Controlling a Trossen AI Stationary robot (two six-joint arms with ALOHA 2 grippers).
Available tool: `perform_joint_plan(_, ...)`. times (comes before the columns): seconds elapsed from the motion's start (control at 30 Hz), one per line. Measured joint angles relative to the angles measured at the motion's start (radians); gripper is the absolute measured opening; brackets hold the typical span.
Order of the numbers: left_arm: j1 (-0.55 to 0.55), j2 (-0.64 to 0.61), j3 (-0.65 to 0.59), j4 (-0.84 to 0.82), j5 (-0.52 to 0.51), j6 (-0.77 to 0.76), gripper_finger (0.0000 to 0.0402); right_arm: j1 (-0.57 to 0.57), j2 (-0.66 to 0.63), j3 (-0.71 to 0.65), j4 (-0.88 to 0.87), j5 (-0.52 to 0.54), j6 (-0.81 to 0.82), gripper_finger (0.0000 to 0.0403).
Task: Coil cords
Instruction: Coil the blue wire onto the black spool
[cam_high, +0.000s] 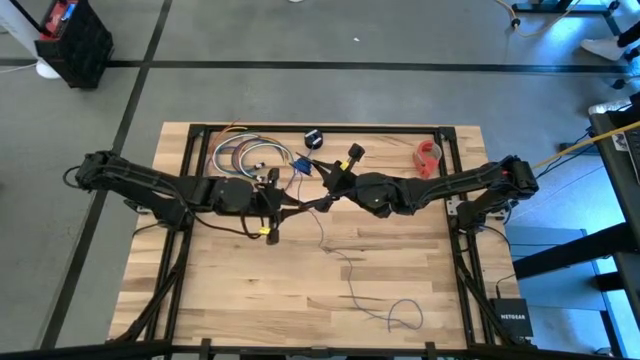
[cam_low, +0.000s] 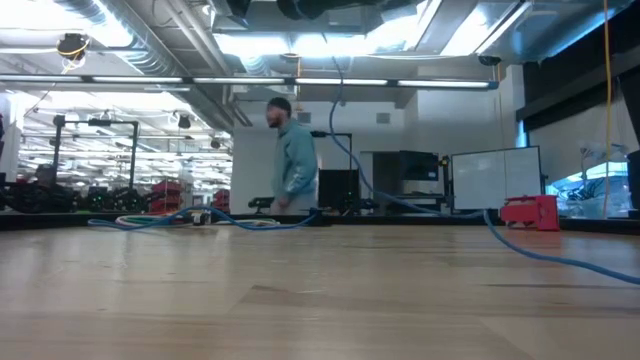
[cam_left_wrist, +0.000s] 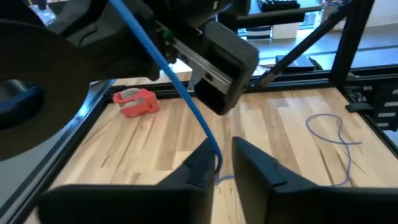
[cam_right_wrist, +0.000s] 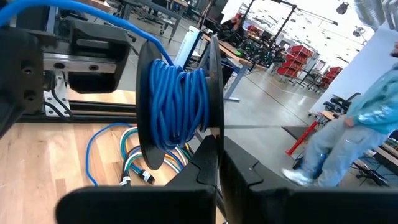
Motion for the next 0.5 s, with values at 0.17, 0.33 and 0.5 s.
perform_joint_plan(0.17, 0.000, 0.007, 0.000, 0.013, 0.000, 0.013, 0.0005, 0.000, 0.000, 0.000, 0.009, 0.000, 0.000, 0.0005)
perform_joint_plan(0.33, 0.001, 0.052, 0.000, 0.093, 0.000, 0.023, 0.0003, 0.000, 0.000, 0.000, 0.074, -0.042, 0.002, 0.0005)
perform_joint_plan(0.5, 0.020, 0.118, 0.000, 0.172, 0.000, 0.038, 0.0002, 0.000, 0.000, -0.001, 0.119, -0.098, 0.003, 0.0005)
